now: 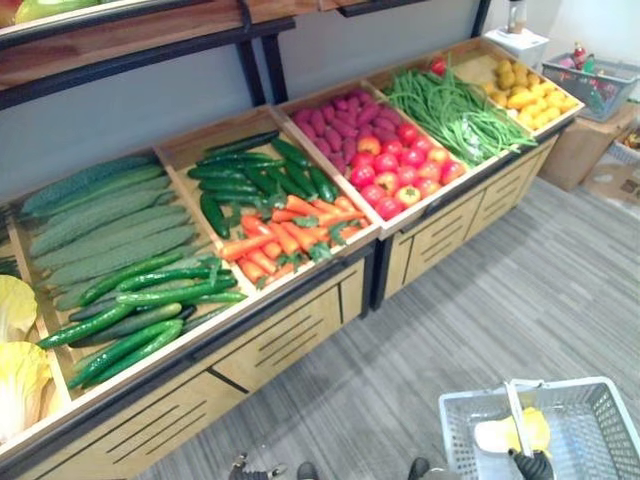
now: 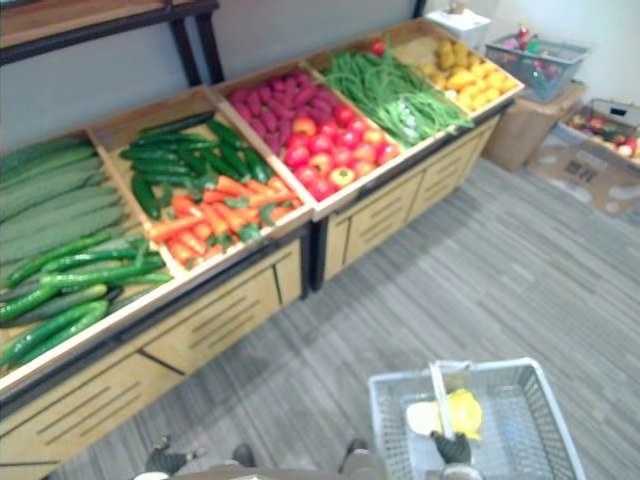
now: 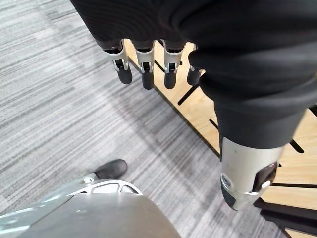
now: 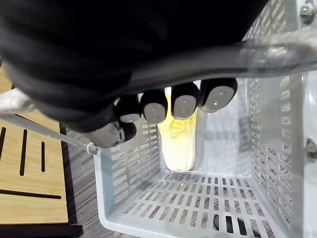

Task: Pick vegetable in the basket

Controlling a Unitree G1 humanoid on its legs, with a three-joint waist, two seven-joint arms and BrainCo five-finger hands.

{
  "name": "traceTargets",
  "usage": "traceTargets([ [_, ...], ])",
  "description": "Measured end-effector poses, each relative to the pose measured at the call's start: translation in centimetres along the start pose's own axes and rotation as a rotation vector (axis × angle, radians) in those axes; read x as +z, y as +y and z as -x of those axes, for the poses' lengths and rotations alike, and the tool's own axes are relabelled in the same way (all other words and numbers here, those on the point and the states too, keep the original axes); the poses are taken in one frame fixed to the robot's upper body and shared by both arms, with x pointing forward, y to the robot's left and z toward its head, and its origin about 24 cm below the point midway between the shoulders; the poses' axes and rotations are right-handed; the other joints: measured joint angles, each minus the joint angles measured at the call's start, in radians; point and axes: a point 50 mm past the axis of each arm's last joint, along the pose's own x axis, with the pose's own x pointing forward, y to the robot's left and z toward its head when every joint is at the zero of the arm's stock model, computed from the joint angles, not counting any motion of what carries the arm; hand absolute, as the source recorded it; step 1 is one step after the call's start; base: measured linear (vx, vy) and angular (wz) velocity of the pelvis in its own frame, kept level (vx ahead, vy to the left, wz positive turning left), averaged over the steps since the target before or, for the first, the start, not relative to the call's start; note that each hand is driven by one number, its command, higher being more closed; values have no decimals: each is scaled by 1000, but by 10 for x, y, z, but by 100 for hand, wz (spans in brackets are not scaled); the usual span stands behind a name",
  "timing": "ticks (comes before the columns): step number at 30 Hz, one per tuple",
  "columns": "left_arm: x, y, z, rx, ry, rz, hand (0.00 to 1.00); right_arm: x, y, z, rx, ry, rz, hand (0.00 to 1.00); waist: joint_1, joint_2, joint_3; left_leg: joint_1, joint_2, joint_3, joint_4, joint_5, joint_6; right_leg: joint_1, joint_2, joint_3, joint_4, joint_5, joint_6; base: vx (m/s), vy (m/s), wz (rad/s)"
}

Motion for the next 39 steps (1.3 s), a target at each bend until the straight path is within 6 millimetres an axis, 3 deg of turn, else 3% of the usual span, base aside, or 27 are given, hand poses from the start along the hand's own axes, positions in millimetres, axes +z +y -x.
traceTargets([
  [2, 1, 5, -1, 13, -7, -1, 0, -1, -2, 1, 0, -4, 14, 100, -2, 6, -1, -42, 36, -23, 127, -56, -9, -3, 10, 7, 46, -46, -9, 22, -130, 12],
  [4, 1, 8, -2, 25, -3, 9, 0, -2, -1, 1, 6, -5, 25, 100, 1, 6, 5, -99, 59, -61, 273, -72, -12, 6, 13, 13, 54, -63, -18, 53, -123, 5],
  [5, 1, 8, -2, 27, -2, 17, 0, 1, -2, 1, 1, -17, 25, 100, 2, 2, 14, -151, 68, -91, 388, -61, -2, 20, 12, 17, 60, -68, -22, 59, -149, -4],
  [8, 0, 4, 0, 23, 0, 32, 0, 1, -8, 0, -12, -17, 36, 100, 5, 1, 29, -198, 65, -141, 493, -21, 2, 51, -4, 22, 56, -78, -34, 66, -104, -2],
  [13, 1, -3, 2, 14, 0, 56, 0, 2, -15, -2, -30, -20, 46, 100, 8, 10, 30, -218, 7, -128, 295, -41, 7, 60, -35, 26, 47, -85, -35, 75, 46, 0],
  [16, -2, -11, 5, 1, 13, 68, 0, -3, -19, 0, -56, -13, 55, 100, 12, 37, 36, -212, -5, -127, 161, 3, 22, 88, -28, 27, 74, -118, 2, 166, 201, -17],
  [17, -5, -14, 6, -1, 26, 71, 0, -5, -21, 2, -66, -8, 58, 100, 28, 48, 36, -208, -1, -132, 168, 46, 54, 91, -25, 52, 108, -144, 24, 187, 192, -26],
  [18, -10, -11, 7, 16, 35, 67, 0, -5, -12, 4, -48, -15, 51, 100, 28, 25, 28, -197, -30, -108, 179, 14, 65, 113, -47, 72, 85, -145, 36, 229, 228, -28],
  [20, -8, -9, 6, 22, 29, 59, 0, -2, -7, 4, -37, -23, 46, 100, 28, 16, 28, -196, -44, -102, 181, -2, 73, 125, -54, 90, 47, -139, 45, 316, 200, -16],
  [21, -9, -4, 5, 27, 26, 31, 0, 3, -2, 3, -22, -42, 79, 100, 31, 3, 25, -220, -83, -74, 268, -81, 105, 175, -76, 157, -68, -95, 86, 504, 272, -13],
  [25, -4, -2, 2, 18, 1, -38, 0, 13, 2, 0, -10, -70, 85, 100, 25, -5, 21, -225, -88, -72, 275, -88, 108, 190, -72, 162, -111, -51, 101, 250, 82, 0],
  [26, -5, -3, 3, 16, 6, -38, 0, 14, 1, -1, -11, -72, 89, 100, 27, -15, 27, -211, -88, -68, 265, -101, 106, 166, -66, 182, -57, -49, 107, 115, 44, -27],
  [28, -9, -3, 4, 13, 17, -45, 0, 20, 0, -5, -14, -80, 87, 100, 28, -9, 27, -147, -70, -43, 199, -110, 107, 44, -54, 236, 214, -43, 124, 46, 58, -32],
  [29, -11, -1, 4, 15, 17, -60, 0, 22, 0, -5, -18, -86, 83, 100, 20, -18, 27, -124, -71, -44, 180, -110, 105, -15, -62, 242, 352, -16, 160, 23, 48, 5],
  [30, -12, 5, 4, 22, 14, -81, 0, 19, 3, -4, -15, -77, 77, 100, 5, -40, 20, -90, -77, -58, 159, -111, 105, -66, -77, 249, 478, 44, 151, 109, 20, 15],
  [31, -12, 7, 3, 28, 15, -79, 0, 14, 6, -2, -13, -58, 67, 100, -2, -35, 18, -46, -78, -66, 129, -110, 107, -98, -84, 259, 565, 116, 139, 160, 5, 15],
  [32, -13, 7, 3, 29, 16, -78, 0, 12, 7, -1, -13, -52, 61, 100, -3, -34, 21, -37, -76, -68, 120, -111, 108, -116, -83, 256, 600, 124, 132, 150, -21, 13],
  [34, -5, 6, 1, 31, -2, -67, 0, 6, 9, 1, -11, -32, 47, 100, -5, -38, 21, -37, -65, -107, 120, -116, 117, -135, -83, 206, 550, -31, 77, 157, -46, 40],
  [35, -1, 6, 0, 34, -11, -54, 0, 2, 8, 1, -15, -7, 39, 100, -5, -33, 24, -39, -55, -127, 120, -118, 115, -142, -67, 195, 458, -63, 57, 175, -83, 46],
  [37, 0, 6, -1, 44, -7, -21, 0, -4, 9, 2, -16, 28, 21, 100, -4, -30, 24, -37, -38, -141, 120, -120, 108, -139, -40, 212, 280, -60, 60, 179, -145, 37],
  [39, -3, 5, 0, 59, 16, 37, 0, -12, 10, 4, -28, 75, -25, 100, -1, -29, 24, -20, -20, -172, 121, -125, 68, -139, -18, 254, 53, -30, 75, 262, -263, 47],
])
